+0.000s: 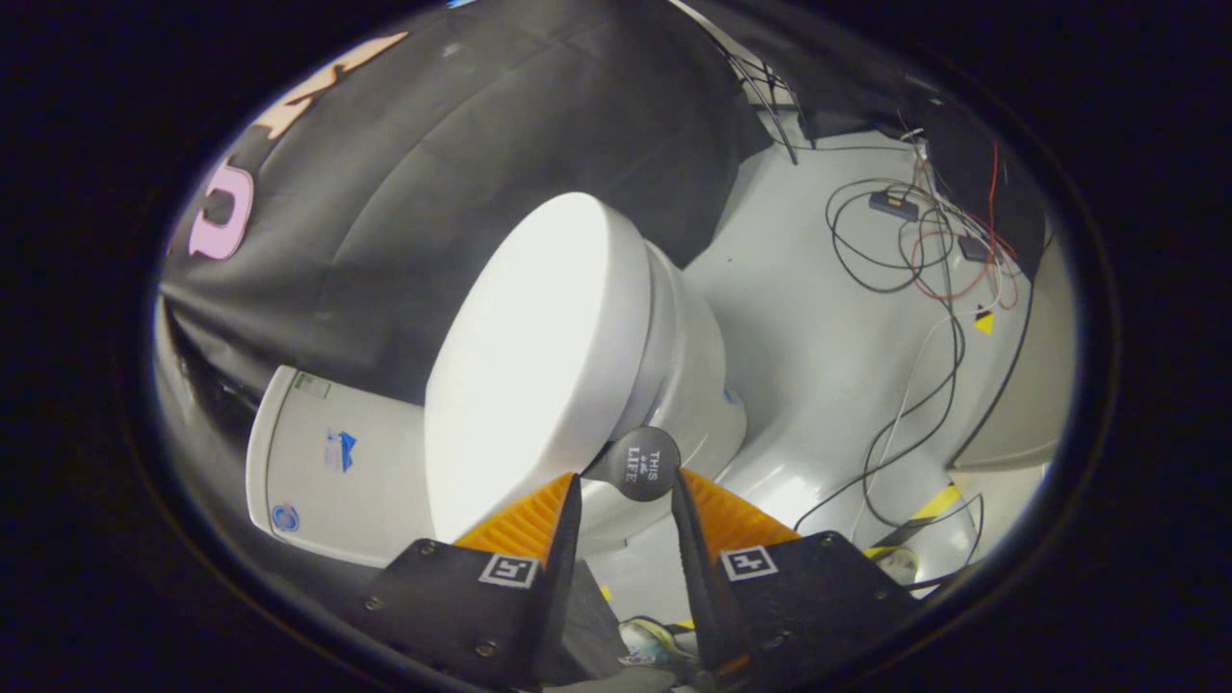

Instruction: Open the toilet lid.

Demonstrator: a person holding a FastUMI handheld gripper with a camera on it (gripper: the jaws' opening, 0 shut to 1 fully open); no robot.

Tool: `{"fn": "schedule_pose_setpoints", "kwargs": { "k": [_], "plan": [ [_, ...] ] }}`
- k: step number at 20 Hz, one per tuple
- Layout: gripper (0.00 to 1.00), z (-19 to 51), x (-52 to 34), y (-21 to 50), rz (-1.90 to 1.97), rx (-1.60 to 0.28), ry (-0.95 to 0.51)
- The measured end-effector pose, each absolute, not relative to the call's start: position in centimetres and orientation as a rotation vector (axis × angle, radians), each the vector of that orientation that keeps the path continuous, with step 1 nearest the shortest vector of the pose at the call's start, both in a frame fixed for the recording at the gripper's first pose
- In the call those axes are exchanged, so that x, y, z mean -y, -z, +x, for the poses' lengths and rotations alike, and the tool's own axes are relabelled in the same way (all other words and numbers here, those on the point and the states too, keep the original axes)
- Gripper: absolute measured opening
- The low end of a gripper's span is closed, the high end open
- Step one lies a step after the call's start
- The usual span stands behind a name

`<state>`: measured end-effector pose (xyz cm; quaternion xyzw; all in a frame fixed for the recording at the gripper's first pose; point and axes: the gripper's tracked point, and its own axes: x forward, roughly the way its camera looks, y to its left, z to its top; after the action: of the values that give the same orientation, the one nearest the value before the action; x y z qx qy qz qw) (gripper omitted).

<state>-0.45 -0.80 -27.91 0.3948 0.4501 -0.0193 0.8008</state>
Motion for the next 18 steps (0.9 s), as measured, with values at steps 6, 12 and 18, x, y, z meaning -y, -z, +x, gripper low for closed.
{"fn": "schedule_pose_setpoints", "kwargs": {
  "k": [6, 12, 18],
  "plan": [
    [0.54, -0.3, 1.0, 27.5, 0.990, -0.943, 0.064],
    [0.54, -1.4, 2.0, 28.0, 1.048, -0.959, 0.108],
    [0.01, -0.5, 2.5, 28.3, 1.128, -0.940, 0.106]
  ]
}}
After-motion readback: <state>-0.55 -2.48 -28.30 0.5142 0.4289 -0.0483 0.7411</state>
